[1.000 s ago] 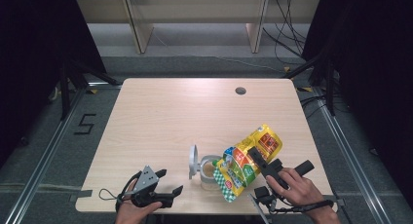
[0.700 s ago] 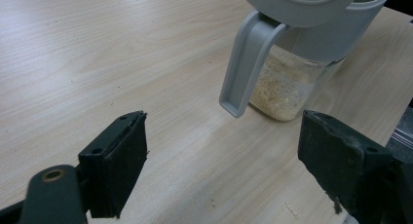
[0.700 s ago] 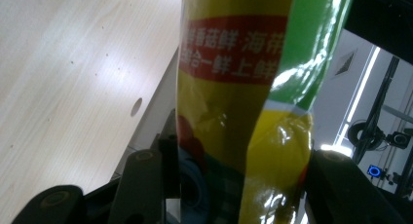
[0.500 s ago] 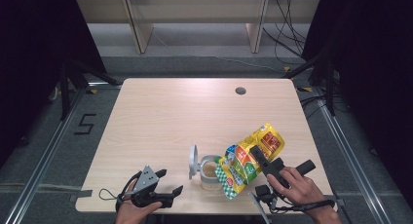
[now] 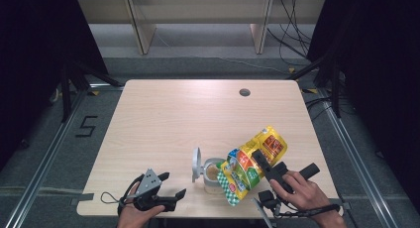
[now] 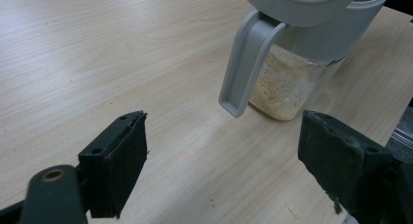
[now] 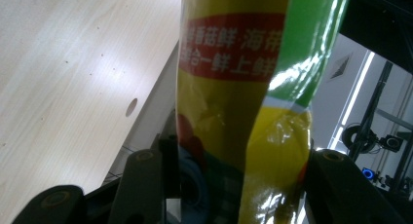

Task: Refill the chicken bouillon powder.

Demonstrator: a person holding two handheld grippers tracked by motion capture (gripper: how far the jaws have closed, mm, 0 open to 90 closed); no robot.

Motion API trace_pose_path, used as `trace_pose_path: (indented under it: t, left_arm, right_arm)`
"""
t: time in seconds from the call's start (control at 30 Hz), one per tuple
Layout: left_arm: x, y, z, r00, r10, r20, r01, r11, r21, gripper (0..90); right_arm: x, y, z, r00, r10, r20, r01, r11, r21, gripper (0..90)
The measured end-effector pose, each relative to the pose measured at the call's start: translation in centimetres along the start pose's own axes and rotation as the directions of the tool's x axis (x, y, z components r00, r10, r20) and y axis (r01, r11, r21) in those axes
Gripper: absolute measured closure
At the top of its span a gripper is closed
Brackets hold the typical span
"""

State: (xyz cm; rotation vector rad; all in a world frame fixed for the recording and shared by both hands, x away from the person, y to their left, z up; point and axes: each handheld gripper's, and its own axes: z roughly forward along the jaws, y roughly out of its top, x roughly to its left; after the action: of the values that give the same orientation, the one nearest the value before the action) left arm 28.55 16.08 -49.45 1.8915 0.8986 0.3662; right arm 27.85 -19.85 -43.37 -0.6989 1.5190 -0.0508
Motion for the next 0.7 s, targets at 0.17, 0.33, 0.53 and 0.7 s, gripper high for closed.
trace_pose_path:
  t: [0.17, 0.33, 0.53, 0.7]
  left_arm:
    - [0.01, 0.01, -0.02, 1.0000, -0.002, -0.001, 0.002, 1.0000, -0.002, 17.9]
    - [0.01, 0.02, -0.03, 1.0000, -0.001, -0.001, 0.001, 1.0000, -0.001, 17.9]
    - [0.00, 0.02, -0.05, 1.0000, -0.002, -0.002, 0.002, 1.0000, -0.001, 17.9]
    - [0.00, 0.02, -0.05, 1.0000, -0.002, -0.002, 0.002, 1.0000, -0.001, 17.9]
  right_arm:
    - [0.18, 0.04, 0.12, 0.9999, -0.003, -0.011, 0.003, 1.000, -0.005, 57.9]
    - [0.13, 0.02, 0.12, 0.9999, -0.002, -0.010, 0.002, 1.000, -0.008, 57.9]
    - [0.21, -0.03, 0.07, 0.9999, 0.010, -0.004, -0.010, 1.000, -0.007, 58.0]
    - [0.24, -0.04, 0.09, 1.0000, 0.006, -0.008, -0.006, 1.000, -0.011, 58.1]
